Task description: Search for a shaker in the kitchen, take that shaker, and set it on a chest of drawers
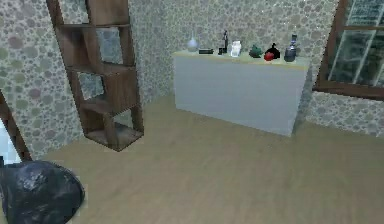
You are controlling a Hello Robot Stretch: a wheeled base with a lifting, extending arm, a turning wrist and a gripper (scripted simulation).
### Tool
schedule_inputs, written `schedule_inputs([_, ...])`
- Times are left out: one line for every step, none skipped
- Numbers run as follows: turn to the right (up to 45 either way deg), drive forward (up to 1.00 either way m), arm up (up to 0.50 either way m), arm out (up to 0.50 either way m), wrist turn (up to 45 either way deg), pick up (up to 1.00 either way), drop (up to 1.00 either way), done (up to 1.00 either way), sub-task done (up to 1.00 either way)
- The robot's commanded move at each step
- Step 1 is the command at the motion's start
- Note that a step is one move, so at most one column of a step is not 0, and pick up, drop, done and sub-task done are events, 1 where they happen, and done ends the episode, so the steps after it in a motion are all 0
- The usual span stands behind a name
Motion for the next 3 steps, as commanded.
schedule_inputs([27.0, 0.00, 0.00, 0.00, 0.0, 0.00, 0.00, 0.00, 0.00])
schedule_inputs([0.0, 1.00, 0.00, 0.00, 0.0, 0.00, 0.00, 0.00, 0.00])
schedule_inputs([9.0, 0.00, 0.00, 0.00, 0.0, 0.00, 0.00, 0.00, 0.00])
